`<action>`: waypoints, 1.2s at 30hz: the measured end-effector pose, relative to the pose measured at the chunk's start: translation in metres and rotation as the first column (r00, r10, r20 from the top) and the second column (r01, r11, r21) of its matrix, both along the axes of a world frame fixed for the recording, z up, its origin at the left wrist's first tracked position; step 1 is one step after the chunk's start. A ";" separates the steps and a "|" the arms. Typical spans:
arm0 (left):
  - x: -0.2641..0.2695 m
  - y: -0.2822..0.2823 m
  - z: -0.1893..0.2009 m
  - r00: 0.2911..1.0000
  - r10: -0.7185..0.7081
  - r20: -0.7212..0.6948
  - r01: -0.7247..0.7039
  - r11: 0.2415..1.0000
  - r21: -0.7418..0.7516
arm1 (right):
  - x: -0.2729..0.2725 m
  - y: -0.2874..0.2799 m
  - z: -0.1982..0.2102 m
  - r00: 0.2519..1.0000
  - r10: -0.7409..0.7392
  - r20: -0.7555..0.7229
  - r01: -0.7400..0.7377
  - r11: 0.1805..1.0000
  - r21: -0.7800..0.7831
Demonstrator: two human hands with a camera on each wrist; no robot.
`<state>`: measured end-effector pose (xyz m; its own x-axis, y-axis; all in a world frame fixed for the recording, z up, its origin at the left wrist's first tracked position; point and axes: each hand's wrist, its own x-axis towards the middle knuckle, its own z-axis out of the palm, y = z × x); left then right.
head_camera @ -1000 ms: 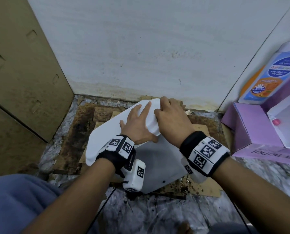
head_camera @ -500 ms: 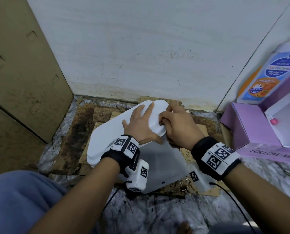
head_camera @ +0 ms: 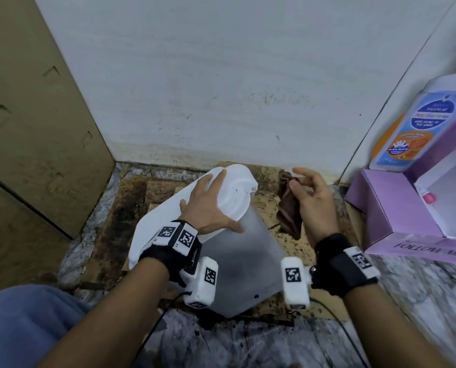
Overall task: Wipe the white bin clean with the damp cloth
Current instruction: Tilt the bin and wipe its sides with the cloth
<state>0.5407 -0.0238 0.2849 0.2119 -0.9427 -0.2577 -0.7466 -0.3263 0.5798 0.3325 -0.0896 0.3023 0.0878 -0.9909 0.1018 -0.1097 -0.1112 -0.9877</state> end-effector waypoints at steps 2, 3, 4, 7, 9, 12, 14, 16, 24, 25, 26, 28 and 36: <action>0.008 0.002 -0.002 0.999 0.003 -0.040 -0.002 1.000 0.004 | 0.015 0.010 -0.021 0.999 -0.032 -0.033 0.033 0.999 0.032; 0.013 0.003 -0.003 0.998 0.001 -0.061 -0.001 1.000 0.006 | 0.025 0.015 -0.030 0.998 -0.037 -0.043 0.039 0.998 0.044; 0.016 0.004 -0.003 0.997 -0.001 -0.083 0.002 1.000 0.004 | 0.036 0.020 -0.039 0.998 -0.041 -0.046 0.043 0.998 0.056; 0.024 0.008 0.000 0.984 0.041 -0.175 -0.051 0.997 -0.053 | 0.067 0.034 -0.055 0.998 -0.039 -0.045 0.041 0.998 0.043; 0.027 0.011 0.004 0.957 0.127 -0.261 -0.161 0.981 -0.111 | 0.081 0.043 -0.058 0.999 -0.022 -0.037 0.023 0.999 0.047; 0.033 0.011 0.004 0.915 0.225 -0.334 -0.286 0.947 -0.146 | 0.093 0.055 -0.062 0.990 0.114 -0.084 -0.111 0.993 0.037; 0.037 0.010 0.003 0.899 0.260 -0.354 -0.330 0.931 -0.154 | 0.101 0.060 -0.066 0.950 0.193 -0.245 -0.211 0.976 -0.048; 0.042 0.011 0.001 0.905 0.281 -0.320 -0.346 0.923 -0.166 | 0.106 0.060 -0.075 0.899 0.196 -0.391 -0.265 0.955 -0.131; 0.049 0.016 -0.001 0.948 0.305 -0.092 -0.319 0.903 -0.289 | 0.079 0.050 -0.112 0.838 0.194 -0.509 -0.231 0.973 -0.008; 0.048 0.015 -0.001 0.955 0.288 -0.068 -0.295 0.904 -0.311 | 0.075 0.049 -0.113 0.848 0.193 -0.494 -0.218 0.976 0.008; 0.046 0.014 -0.001 0.959 0.278 -0.057 -0.281 0.900 -0.332 | 0.072 0.047 -0.112 0.867 0.186 -0.462 -0.198 0.980 0.023; 0.043 0.013 0.000 0.953 0.295 -0.071 -0.300 0.880 -0.368 | 0.073 0.044 -0.106 0.923 0.140 -0.359 -0.133 0.990 0.046; 0.040 0.007 0.006 0.922 0.362 -0.138 -0.385 0.815 -0.434 | 0.109 0.043 -0.054 0.993 0.020 -0.118 -0.034 0.992 -0.118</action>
<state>0.5806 -0.0169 0.2905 0.5693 -0.8083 0.1503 -0.5885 -0.2730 0.7610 0.4416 -0.0466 0.2485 0.1321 -0.9693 0.2074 -0.2181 -0.2325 -0.9478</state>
